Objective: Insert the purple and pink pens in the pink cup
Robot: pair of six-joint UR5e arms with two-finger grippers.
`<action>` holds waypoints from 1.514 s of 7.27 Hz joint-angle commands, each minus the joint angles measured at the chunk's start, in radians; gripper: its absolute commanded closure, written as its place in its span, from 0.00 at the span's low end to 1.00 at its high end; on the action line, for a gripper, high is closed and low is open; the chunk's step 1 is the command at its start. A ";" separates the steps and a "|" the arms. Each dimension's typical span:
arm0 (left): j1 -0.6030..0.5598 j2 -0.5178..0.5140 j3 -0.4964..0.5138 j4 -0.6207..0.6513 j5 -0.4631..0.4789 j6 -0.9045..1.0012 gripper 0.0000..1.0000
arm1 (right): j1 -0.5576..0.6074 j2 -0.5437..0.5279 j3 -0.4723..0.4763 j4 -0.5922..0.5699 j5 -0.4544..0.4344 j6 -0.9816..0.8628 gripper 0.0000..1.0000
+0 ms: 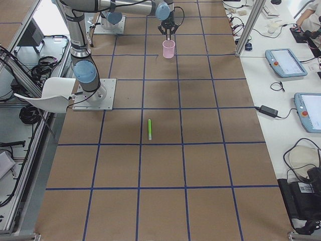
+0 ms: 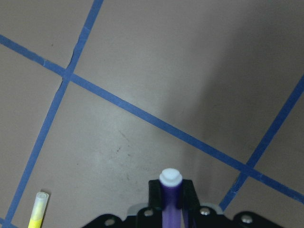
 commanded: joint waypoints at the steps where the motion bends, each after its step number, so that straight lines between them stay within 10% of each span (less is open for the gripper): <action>1: 0.000 0.001 0.000 0.002 -0.002 0.001 1.00 | 0.028 0.058 -0.016 0.010 -0.033 0.027 0.94; 2: -0.004 0.001 0.001 0.003 -0.004 0.001 1.00 | 0.028 0.077 -0.016 0.005 -0.033 0.033 0.90; 3: -0.007 0.004 0.007 0.006 -0.004 0.005 1.00 | 0.030 0.089 -0.017 -0.004 -0.031 0.050 0.66; 4: -0.013 0.007 0.009 0.014 -0.005 0.036 1.00 | 0.028 0.097 -0.025 -0.006 -0.024 0.053 0.01; 11: -0.421 0.122 0.081 0.196 -0.060 -0.219 1.00 | -0.354 -0.117 -0.202 0.238 0.088 0.050 0.00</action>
